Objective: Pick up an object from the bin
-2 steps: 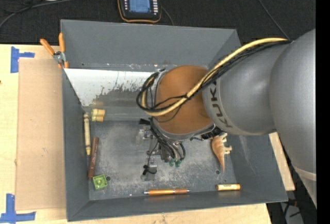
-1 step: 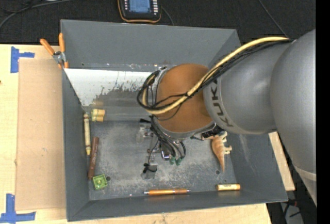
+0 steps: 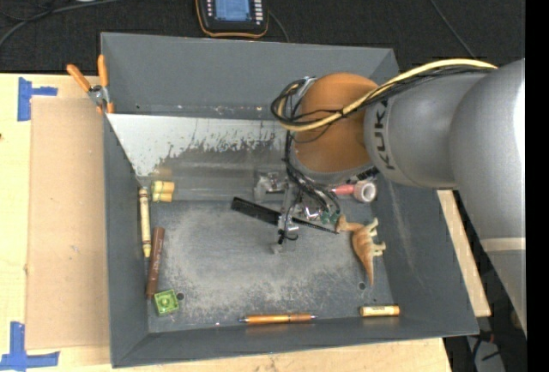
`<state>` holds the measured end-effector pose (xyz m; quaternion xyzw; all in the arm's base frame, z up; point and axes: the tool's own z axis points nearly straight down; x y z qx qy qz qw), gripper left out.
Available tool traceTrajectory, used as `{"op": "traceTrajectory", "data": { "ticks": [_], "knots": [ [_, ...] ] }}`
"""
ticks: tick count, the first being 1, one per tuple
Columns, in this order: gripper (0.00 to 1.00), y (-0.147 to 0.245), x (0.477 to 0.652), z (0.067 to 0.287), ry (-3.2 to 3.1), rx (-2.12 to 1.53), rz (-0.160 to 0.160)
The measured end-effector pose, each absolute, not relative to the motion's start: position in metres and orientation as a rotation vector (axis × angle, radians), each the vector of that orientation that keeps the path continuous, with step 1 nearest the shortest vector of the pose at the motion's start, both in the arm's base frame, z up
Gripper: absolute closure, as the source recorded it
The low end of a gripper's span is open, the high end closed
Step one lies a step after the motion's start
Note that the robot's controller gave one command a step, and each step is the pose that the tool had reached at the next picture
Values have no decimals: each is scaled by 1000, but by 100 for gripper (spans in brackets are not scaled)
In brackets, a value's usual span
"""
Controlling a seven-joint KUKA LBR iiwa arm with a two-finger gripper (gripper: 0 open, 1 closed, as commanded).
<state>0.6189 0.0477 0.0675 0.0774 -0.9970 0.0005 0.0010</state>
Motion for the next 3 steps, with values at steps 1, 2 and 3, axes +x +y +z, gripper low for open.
{"op": "traceTrajectory", "data": {
  "ticks": [1, 2, 3],
  "knots": [
    [0, 53, 596, 119, -3133, 231, -7],
    [0, 50, 612, 73, -3125, 238, -3],
    [0, 68, 615, 70, -3137, -191, -7]
  ]
}}
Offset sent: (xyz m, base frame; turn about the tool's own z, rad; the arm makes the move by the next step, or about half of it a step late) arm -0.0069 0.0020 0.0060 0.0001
